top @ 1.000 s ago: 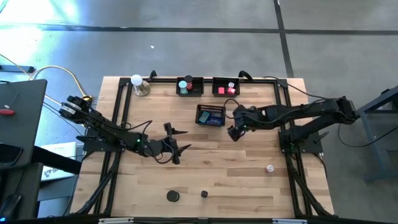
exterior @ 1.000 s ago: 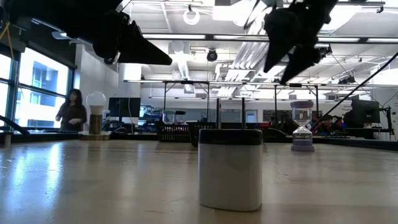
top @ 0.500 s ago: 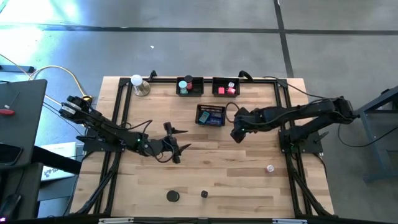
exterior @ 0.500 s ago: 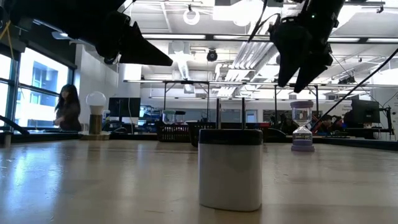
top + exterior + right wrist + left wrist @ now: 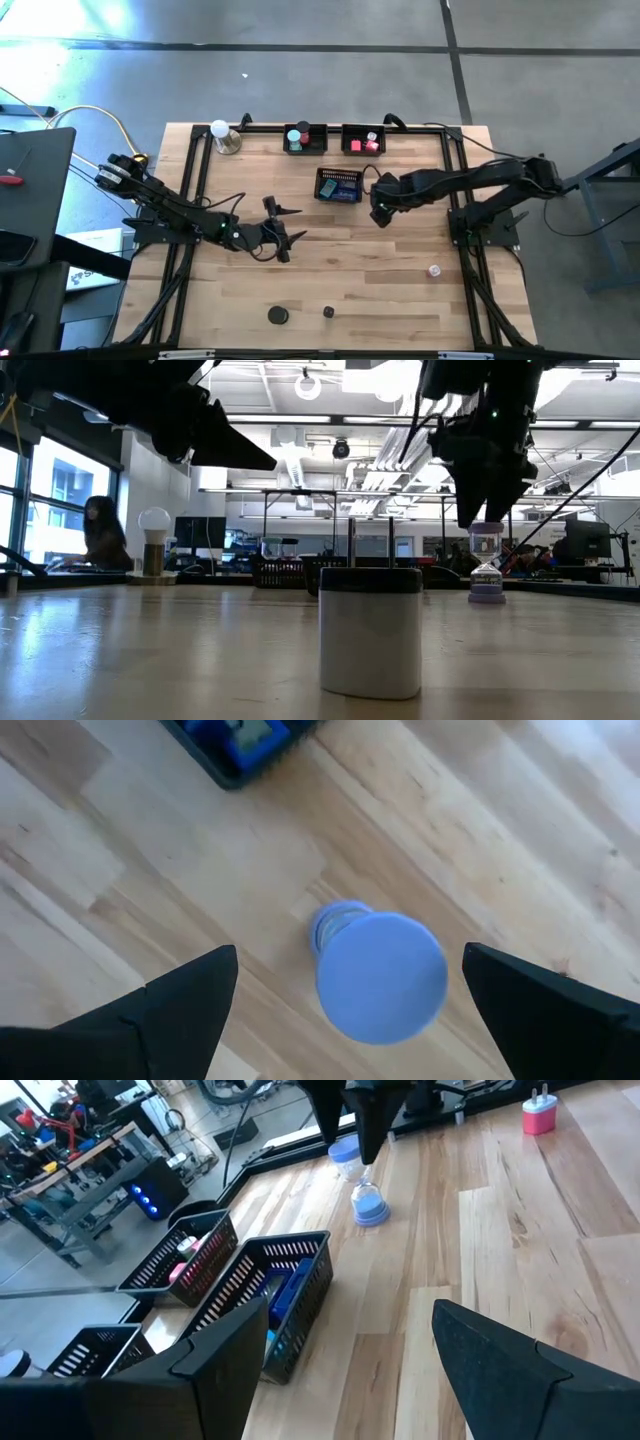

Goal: Pick & Place Office items
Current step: Put the purple hourglass into the top left black bin

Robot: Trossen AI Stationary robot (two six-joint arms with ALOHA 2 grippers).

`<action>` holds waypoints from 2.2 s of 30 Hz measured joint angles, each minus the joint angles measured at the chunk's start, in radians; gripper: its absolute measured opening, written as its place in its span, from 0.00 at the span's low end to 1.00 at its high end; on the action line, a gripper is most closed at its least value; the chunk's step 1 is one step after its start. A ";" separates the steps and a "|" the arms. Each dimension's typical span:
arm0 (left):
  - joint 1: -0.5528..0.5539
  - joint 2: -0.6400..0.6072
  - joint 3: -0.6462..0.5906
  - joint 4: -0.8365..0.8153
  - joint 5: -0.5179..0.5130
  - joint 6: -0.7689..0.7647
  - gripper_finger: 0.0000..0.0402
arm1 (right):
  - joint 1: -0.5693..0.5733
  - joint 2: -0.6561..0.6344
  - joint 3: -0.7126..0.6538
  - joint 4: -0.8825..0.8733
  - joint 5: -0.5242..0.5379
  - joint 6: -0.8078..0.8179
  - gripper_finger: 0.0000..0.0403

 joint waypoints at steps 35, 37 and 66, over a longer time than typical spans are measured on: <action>0.000 0.000 0.000 -0.021 0.000 -0.018 0.69 | -0.059 0.092 -0.010 -0.014 -0.057 -0.011 0.53; 0.000 0.000 0.000 -0.021 0.000 -0.018 0.69 | -0.059 0.092 -0.010 -0.015 -0.059 -0.013 0.48; 0.002 0.000 0.000 -0.005 0.000 0.099 0.69 | 0.106 0.092 -0.010 0.074 -0.066 -0.072 0.45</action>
